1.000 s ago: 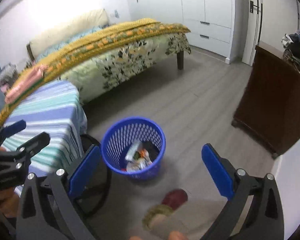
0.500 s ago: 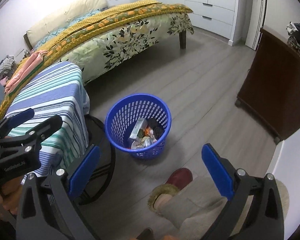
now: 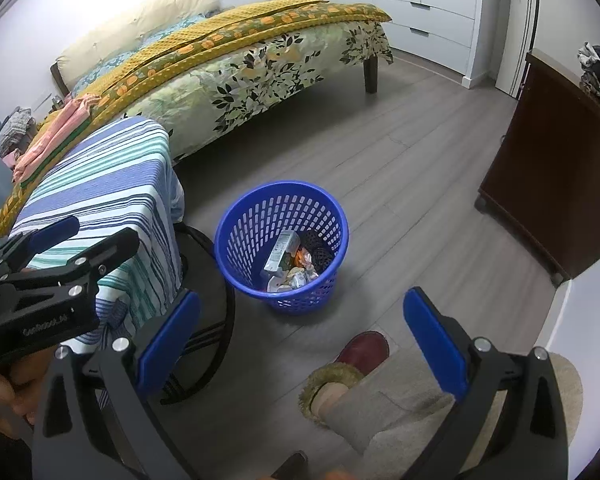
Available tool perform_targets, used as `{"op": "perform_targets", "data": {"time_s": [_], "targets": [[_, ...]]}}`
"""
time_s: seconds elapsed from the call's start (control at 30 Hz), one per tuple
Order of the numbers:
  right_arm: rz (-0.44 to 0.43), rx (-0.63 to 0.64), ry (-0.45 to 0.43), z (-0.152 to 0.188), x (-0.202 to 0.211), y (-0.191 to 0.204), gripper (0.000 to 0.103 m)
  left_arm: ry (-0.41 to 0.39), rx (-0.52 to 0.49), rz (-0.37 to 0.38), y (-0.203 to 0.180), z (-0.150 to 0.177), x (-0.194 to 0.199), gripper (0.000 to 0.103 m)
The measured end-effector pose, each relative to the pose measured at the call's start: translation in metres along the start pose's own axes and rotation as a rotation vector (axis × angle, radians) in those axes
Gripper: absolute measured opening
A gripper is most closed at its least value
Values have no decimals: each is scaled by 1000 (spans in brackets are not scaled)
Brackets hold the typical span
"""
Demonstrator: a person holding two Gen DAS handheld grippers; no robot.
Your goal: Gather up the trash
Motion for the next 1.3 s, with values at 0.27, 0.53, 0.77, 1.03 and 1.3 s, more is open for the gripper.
{"op": "perform_targets", "data": {"time_s": [0.27,0.53,0.77,1.03,1.3], "targets": [[-9,7,5,0,0,2,98,4,1,-1,2,0,0,98],[-11,1,12,1,-3,4,98,12,4,-2,5,2,-3,98],[-11,5,13,4,-6,6,98,13,6,-3,7,1,-4,98],[-13,5,23,6,-8,9,98,14,5,-4,9,2,-4,98],[-12,5,23,6,-9,10,98,13,4,-3,8,2,-4,98]]}}
Point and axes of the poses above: each gripper's, at about its wrist camera, not at the fingertips, and x roughly against the way its jaws point, y to its left, z to its underside, the point moved 3 cm from there along -x, roughly the way its jaws point, and after that the axes turned 6 degrees about y, right-handed, at the moved point
